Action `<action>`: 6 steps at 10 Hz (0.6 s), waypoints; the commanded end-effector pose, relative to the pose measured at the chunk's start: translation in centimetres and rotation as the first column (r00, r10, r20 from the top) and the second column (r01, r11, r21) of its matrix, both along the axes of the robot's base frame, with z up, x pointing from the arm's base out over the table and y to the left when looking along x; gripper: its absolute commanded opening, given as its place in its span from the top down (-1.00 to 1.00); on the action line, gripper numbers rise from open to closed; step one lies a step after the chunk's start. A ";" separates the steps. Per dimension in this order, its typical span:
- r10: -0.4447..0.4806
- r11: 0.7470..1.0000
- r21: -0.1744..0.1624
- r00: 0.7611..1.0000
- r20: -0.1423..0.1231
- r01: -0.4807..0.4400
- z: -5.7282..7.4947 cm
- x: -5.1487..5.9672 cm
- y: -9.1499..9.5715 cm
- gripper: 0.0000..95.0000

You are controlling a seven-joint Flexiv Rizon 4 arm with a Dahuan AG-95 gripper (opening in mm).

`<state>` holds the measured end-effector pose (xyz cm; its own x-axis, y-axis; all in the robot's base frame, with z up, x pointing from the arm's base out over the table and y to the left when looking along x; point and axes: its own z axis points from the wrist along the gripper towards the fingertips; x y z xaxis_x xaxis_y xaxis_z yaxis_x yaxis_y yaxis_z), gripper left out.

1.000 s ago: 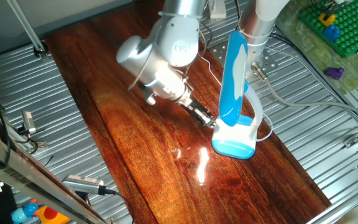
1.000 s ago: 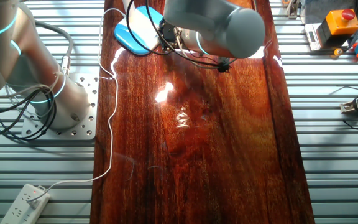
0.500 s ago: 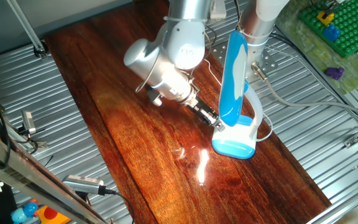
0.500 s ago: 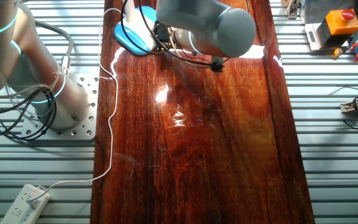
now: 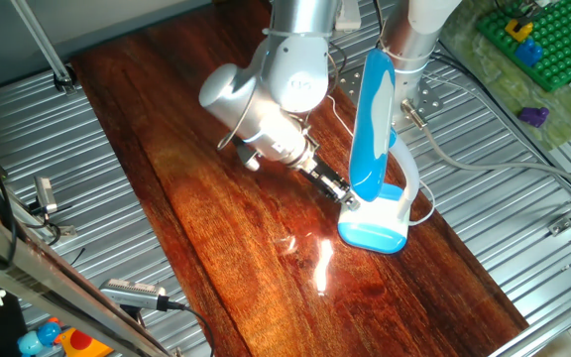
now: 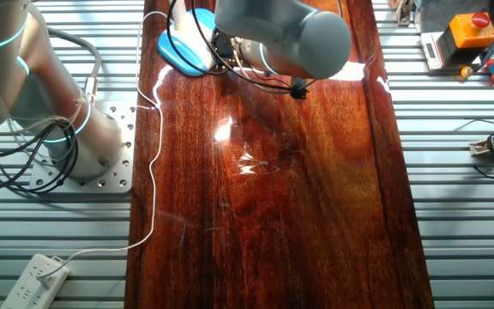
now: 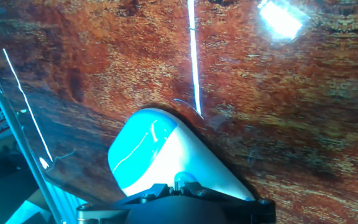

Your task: Turn off the desk lamp by pressing the button

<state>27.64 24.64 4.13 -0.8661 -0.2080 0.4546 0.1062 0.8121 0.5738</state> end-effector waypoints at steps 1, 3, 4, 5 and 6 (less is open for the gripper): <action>0.006 1.000 -0.005 1.000 0.008 -0.006 -0.3 -0.1 0.0 1.00; 0.007 1.000 -0.004 1.000 0.008 -0.007 -0.5 0.0 -0.1 1.00; 0.006 1.000 -0.004 1.000 0.007 -0.006 -0.5 0.0 -0.1 1.00; 0.010 1.000 -0.006 1.000 0.010 -0.010 -0.5 0.0 -0.1 1.00; 0.010 1.000 -0.006 1.000 0.010 -0.009 -0.6 0.0 -0.1 1.00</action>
